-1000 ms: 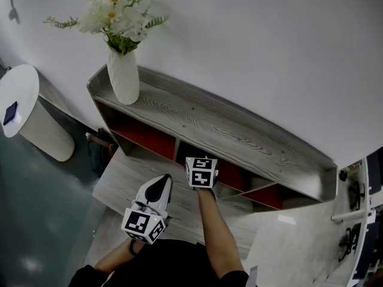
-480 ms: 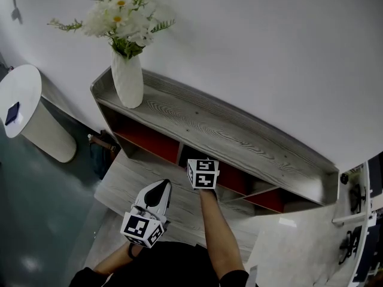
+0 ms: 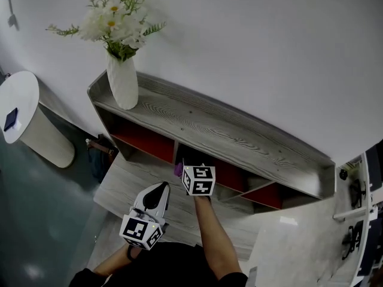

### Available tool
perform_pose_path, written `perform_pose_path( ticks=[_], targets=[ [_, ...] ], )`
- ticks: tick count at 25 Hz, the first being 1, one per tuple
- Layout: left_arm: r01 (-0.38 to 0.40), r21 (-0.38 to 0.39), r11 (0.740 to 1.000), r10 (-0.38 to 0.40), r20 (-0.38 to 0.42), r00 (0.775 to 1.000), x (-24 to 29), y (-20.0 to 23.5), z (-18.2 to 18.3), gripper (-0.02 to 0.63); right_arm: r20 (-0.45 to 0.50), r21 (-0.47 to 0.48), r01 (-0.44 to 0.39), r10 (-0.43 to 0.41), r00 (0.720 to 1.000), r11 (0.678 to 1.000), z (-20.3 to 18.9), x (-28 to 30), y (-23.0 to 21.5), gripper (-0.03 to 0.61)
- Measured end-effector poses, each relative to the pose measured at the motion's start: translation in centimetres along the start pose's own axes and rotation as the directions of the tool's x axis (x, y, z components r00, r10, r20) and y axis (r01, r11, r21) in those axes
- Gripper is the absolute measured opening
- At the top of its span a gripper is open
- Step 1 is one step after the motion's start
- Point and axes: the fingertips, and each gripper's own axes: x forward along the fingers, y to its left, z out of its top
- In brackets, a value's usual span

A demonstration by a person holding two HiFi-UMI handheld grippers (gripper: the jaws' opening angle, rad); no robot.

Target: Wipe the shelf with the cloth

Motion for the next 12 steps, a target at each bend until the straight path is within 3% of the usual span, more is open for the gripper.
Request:
perform_pose_path(
  ticks=[12],
  targets=[
    [0.038,0.006,0.999,-0.038,-0.004,0.999,-0.8,-1.2,-0.1,0.005,0.090,-0.010,-0.034,0.035,0.995,0.999,2.1,-3.6,3.2,0.063]
  ],
)
